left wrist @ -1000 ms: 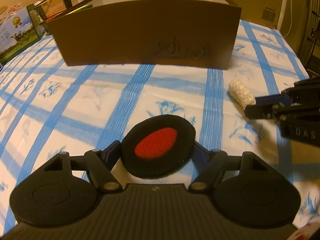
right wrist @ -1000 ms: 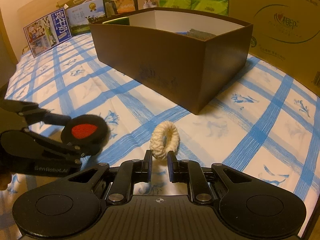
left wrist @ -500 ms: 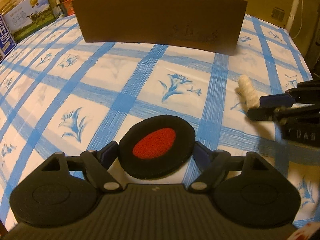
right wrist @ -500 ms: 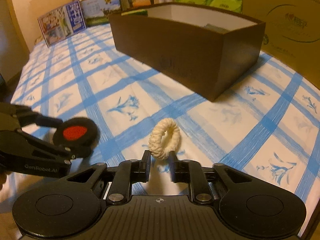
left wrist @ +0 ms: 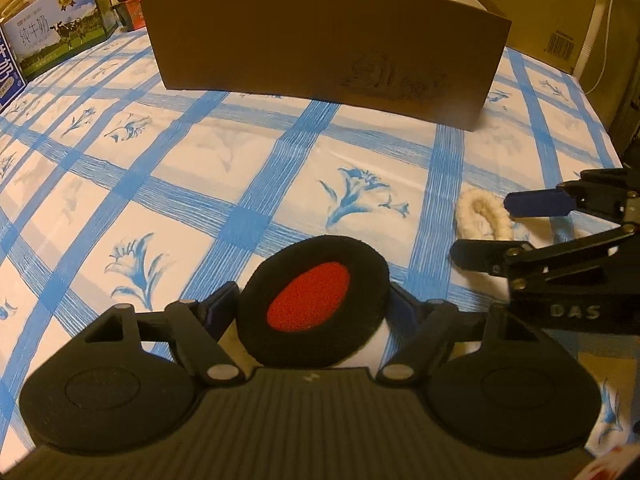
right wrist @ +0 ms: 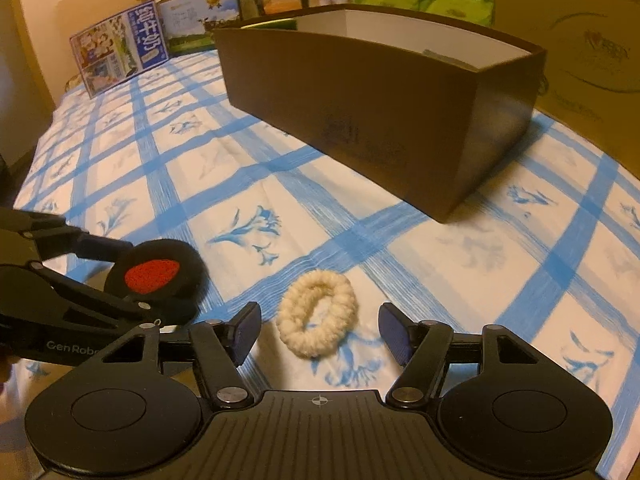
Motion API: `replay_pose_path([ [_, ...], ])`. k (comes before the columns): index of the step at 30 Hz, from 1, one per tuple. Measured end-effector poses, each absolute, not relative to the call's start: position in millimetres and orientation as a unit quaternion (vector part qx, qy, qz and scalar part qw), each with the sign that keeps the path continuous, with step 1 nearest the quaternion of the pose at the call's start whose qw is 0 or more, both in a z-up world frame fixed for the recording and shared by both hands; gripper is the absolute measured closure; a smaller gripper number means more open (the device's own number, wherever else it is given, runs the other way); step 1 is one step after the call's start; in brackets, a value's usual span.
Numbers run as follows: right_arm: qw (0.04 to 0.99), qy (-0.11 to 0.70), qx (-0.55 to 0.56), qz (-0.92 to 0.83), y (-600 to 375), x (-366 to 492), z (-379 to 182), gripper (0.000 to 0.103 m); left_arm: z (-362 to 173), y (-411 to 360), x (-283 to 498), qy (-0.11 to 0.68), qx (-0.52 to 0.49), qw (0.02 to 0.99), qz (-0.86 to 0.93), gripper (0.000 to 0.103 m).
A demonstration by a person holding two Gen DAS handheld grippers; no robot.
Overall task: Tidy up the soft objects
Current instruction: 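Close the right tool on the cream knitted hair tie while the left tool holds the pad, then carry the pad and hair tie over the brown box with both tools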
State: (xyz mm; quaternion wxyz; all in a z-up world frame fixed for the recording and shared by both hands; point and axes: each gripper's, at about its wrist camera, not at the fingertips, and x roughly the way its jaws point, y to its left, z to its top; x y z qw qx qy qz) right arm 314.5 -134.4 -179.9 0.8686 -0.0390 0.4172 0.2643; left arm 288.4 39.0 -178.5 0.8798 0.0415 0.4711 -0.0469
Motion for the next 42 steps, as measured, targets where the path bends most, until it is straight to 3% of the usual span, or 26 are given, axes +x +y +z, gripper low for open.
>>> replay_pose_path([
  [1,0.869,0.417,-0.044,0.263,-132.2,314.6,-181.2,0.051,-178.3,39.1,288.5,0.471,0.041,0.880,-0.047,0.027],
  [3,0.869,0.416,-0.051,0.264,-130.2,314.8,-182.6,0.064,-178.0,39.0,288.4,0.471,0.041,0.880,-0.047,0.027],
  [7,0.869,0.414,-0.055,0.265,-132.7,314.1,-181.2,0.080,-177.1,38.9,287.3,0.473,0.038,0.879,-0.044,0.027],
  [22,0.873,0.405,-0.025,0.272,-152.3,295.4,-152.4,0.082,-151.5,36.7,273.5,0.461,0.034,0.886,-0.035,0.028],
  [42,0.902,0.323,-0.021,0.285,-168.5,299.9,-67.9,0.081,-63.8,46.9,284.4,0.385,0.043,0.921,-0.027,0.028],
])
